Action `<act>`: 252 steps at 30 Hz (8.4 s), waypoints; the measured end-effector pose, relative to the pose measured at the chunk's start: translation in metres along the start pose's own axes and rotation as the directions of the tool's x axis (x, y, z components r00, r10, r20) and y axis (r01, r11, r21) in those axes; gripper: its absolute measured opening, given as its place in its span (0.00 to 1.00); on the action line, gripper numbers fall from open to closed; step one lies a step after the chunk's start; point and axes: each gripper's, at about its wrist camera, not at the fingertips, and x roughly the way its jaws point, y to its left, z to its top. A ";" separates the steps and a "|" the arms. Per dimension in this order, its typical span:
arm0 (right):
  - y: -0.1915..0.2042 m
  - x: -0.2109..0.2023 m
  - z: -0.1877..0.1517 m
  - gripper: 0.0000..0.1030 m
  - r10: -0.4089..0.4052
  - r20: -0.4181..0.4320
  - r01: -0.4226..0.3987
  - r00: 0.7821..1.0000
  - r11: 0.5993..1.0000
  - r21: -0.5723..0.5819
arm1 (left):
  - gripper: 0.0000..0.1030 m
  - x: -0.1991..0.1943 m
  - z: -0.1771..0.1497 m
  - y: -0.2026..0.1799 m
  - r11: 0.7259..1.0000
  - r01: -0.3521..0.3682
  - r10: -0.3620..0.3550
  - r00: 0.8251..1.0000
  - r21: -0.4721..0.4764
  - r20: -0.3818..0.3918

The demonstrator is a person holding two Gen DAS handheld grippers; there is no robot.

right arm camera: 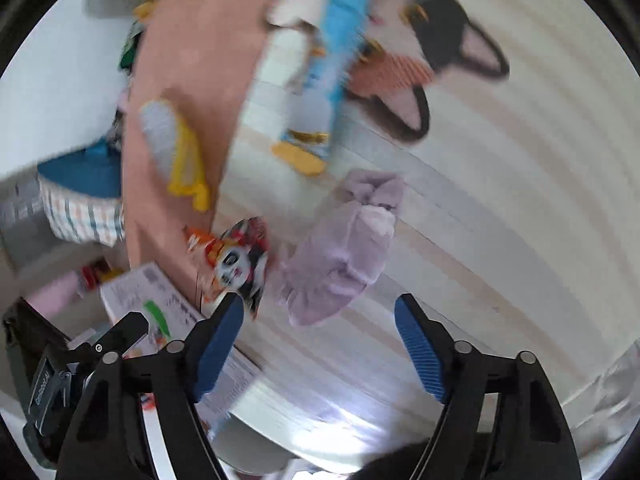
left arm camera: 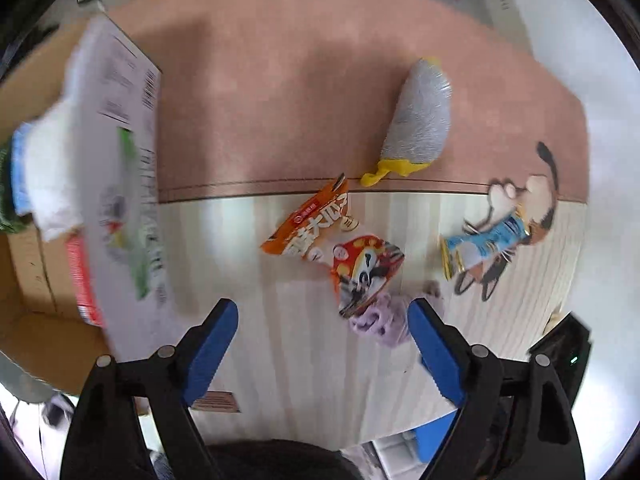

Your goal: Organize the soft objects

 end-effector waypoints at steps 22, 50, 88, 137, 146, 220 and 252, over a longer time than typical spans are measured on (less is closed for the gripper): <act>0.028 0.042 0.016 0.49 -0.341 0.029 0.328 0.940 0.875 -0.357 | 0.77 0.091 0.039 -0.026 0.964 -0.254 0.261 0.960 0.076 -0.100; 0.221 0.005 -0.183 0.40 -0.167 0.100 0.184 0.981 0.632 -0.753 | 0.35 -0.144 -0.105 0.100 0.986 -0.079 0.027 0.941 0.144 0.337; 0.329 0.193 -0.306 0.77 -0.464 0.141 0.327 0.874 0.349 -0.878 | 0.52 -0.091 -0.064 0.331 0.991 0.028 -0.013 0.994 -0.132 0.112; 0.125 -0.062 0.018 1.00 -0.267 0.331 0.384 0.905 0.849 -0.364 | 0.95 -0.066 0.044 -0.057 0.864 -0.319 0.196 0.926 0.390 0.323; 0.068 -0.033 0.106 1.00 -0.288 0.231 0.336 0.929 0.918 -0.209 | 0.93 0.031 0.097 -0.128 0.820 -0.319 0.281 0.948 0.475 0.150; 0.333 0.161 -0.255 0.59 -0.369 0.393 0.518 0.842 0.352 -0.780 | 0.80 -0.088 -0.062 0.357 0.985 -0.057 0.092 0.972 -0.162 0.216; 0.282 0.089 -0.312 1.00 -0.247 0.383 0.455 0.890 0.430 -0.779 | 0.98 -0.154 -0.141 0.300 0.982 -0.140 0.184 0.852 -0.126 0.490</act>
